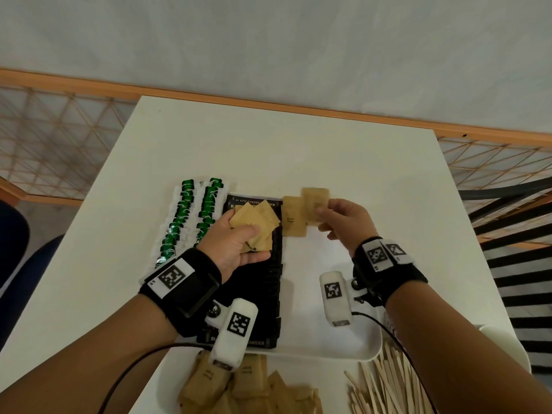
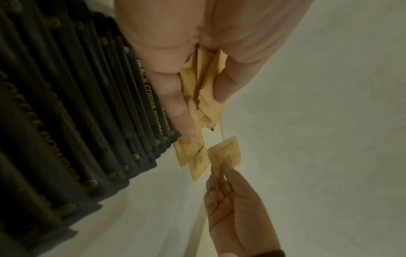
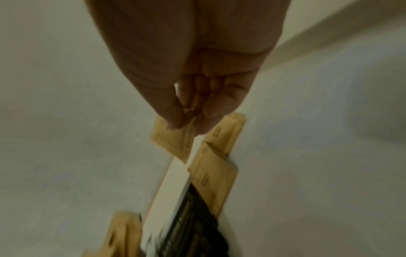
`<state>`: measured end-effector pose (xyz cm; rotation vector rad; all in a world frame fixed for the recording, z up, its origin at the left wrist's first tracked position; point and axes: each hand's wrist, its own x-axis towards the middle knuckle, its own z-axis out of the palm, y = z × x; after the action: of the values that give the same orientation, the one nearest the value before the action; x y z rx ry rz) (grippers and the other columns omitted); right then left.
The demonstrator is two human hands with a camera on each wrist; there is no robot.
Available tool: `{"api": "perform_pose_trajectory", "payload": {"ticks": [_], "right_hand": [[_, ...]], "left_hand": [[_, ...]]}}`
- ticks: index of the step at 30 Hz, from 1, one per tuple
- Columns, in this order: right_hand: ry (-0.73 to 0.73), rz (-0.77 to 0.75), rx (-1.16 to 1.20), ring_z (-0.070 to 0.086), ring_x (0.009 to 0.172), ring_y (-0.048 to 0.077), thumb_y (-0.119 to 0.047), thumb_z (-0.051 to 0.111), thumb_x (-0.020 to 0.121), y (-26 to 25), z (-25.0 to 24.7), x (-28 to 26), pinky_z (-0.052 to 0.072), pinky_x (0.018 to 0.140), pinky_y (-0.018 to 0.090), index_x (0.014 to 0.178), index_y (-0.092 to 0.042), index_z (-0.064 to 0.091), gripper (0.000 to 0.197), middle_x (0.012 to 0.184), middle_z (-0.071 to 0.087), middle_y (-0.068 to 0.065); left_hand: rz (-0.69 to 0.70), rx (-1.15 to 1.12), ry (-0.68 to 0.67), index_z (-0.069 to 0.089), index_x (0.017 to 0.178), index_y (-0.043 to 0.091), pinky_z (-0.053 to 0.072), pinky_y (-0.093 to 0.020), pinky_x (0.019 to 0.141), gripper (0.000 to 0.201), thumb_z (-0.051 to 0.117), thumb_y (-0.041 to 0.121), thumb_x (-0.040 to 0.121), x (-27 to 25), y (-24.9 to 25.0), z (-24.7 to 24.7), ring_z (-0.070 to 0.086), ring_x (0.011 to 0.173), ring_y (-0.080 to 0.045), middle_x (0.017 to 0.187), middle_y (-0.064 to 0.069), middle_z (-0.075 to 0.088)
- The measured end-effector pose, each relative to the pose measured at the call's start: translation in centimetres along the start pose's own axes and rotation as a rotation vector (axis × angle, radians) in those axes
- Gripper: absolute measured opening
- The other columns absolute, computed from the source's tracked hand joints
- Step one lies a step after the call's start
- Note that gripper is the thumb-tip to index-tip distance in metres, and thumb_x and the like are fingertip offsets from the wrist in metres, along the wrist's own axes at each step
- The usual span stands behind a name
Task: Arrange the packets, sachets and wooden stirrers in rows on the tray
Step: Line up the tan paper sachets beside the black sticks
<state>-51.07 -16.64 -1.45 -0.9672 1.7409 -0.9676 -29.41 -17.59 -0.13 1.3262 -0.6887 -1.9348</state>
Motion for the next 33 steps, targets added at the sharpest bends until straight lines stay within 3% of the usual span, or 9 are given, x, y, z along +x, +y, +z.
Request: {"api": "perform_pose_trajectory", "payload": {"ticks": [4, 9, 13, 16, 19, 21, 24, 28, 33], "right_hand": [[0.011, 0.096, 0.133, 0.065, 0.066, 0.018, -0.012, 0.065, 0.086, 0.6, -0.4, 0.1, 0.055, 0.064, 0.030, 0.095, -0.010, 0.065, 0.009, 0.079, 0.069, 0.009], [0.045, 0.122, 0.178, 0.065, 0.068, 0.016, -0.013, 0.058, 0.090, 0.8, -0.4, 0.0, 0.056, 0.067, 0.030, 0.087, -0.013, 0.069, 0.011, 0.082, 0.069, 0.009], [0.013, -0.095, -0.092, 0.057, 0.061, 0.008, -0.020, 0.062, 0.086, 0.2, 0.8, -1.1, 0.052, 0.063, 0.023, 0.084, -0.014, 0.072, 0.012, 0.069, 0.066, 0.004], [-0.056, -0.341, -0.407, 0.046, 0.055, 0.001, -0.027, 0.063, 0.087, -0.6, 2.9, -2.2, 0.039, 0.060, 0.014, 0.088, -0.019, 0.071, 0.012, 0.061, 0.054, -0.010], [-0.139, -0.492, -0.483, 0.050, 0.073, -0.001, -0.032, 0.067, 0.085, -1.0, 4.9, -3.0, 0.040, 0.070, 0.014, 0.110, -0.023, 0.071, 0.027, 0.079, 0.056, -0.010], [-0.149, -0.429, -0.361, 0.054, 0.083, -0.001, -0.034, 0.068, 0.085, -1.1, 5.4, -3.3, 0.044, 0.078, 0.013, 0.115, -0.021, 0.069, 0.033, 0.097, 0.057, -0.006], [-0.151, -0.292, -0.174, 0.057, 0.082, -0.003, -0.024, 0.073, 0.082, -1.1, 5.2, -3.1, 0.043, 0.073, 0.005, 0.110, -0.023, 0.068, 0.029, 0.106, 0.059, -0.009], [-0.206, -0.081, -0.012, 0.062, 0.072, -0.001, -0.019, 0.078, 0.076, -0.7, 3.9, -2.4, 0.045, 0.065, 0.011, 0.122, -0.029, 0.052, 0.054, 0.084, 0.069, -0.007], [-0.066, -0.034, 0.001, 0.053, 0.060, 0.008, -0.019, 0.070, 0.083, 0.8, 1.4, -1.2, 0.040, 0.052, 0.017, 0.087, -0.019, 0.072, 0.004, 0.066, 0.062, -0.005]], "left_hand": [[-0.038, -0.005, 0.005, 0.047, 0.130, 0.014, 0.060, -0.042, 0.063, 0.042, 0.050, -0.004, 0.092, 0.1, -0.1, 0.0, 0.062, 0.093, -0.030, 0.120, -0.017, 0.056], [-0.062, 0.006, -0.006, 0.049, 0.125, 0.014, 0.060, -0.043, 0.065, 0.035, 0.046, -0.003, 0.094, 0.1, -0.2, 0.3, 0.061, 0.098, -0.033, 0.121, -0.019, 0.055], [-0.045, 0.023, 0.007, 0.048, 0.126, 0.013, 0.060, -0.043, 0.069, 0.035, 0.048, -0.001, 0.094, 0.2, -0.5, 0.7, 0.061, 0.097, -0.029, 0.116, -0.015, 0.057], [-0.014, 0.037, 0.012, 0.049, 0.122, 0.014, 0.058, -0.042, 0.074, 0.030, 0.048, 0.000, 0.095, 0.2, -0.8, 1.2, 0.062, 0.097, -0.029, 0.115, -0.016, 0.059], [0.023, 0.012, -0.009, 0.052, 0.114, 0.018, 0.057, -0.042, 0.078, 0.028, 0.049, -0.002, 0.093, 0.1, -0.6, 1.3, 0.066, 0.094, -0.028, 0.111, -0.015, 0.065], [0.042, -0.005, -0.023, 0.053, 0.114, 0.019, 0.056, -0.042, 0.080, 0.029, 0.053, 0.000, 0.092, 0.0, -0.4, 1.0, 0.066, 0.094, -0.027, 0.108, -0.013, 0.067], [0.045, 0.022, -0.044, 0.055, 0.110, 0.021, 0.057, -0.043, 0.077, 0.027, 0.052, 0.001, 0.093, -0.2, -0.2, 0.4, 0.066, 0.095, -0.028, 0.108, -0.011, 0.066], [0.058, 0.119, -0.060, 0.058, 0.109, 0.023, 0.059, -0.041, 0.071, 0.031, 0.057, -0.001, 0.090, -0.2, -0.5, -0.1, 0.068, 0.093, -0.026, 0.110, -0.007, 0.066], [0.057, 0.060, 0.013, 0.060, 0.103, 0.020, 0.060, -0.039, 0.067, 0.027, 0.063, 0.000, 0.086, 0.2, -0.4, -0.4, 0.066, 0.090, -0.023, 0.105, -0.006, 0.065]]}}
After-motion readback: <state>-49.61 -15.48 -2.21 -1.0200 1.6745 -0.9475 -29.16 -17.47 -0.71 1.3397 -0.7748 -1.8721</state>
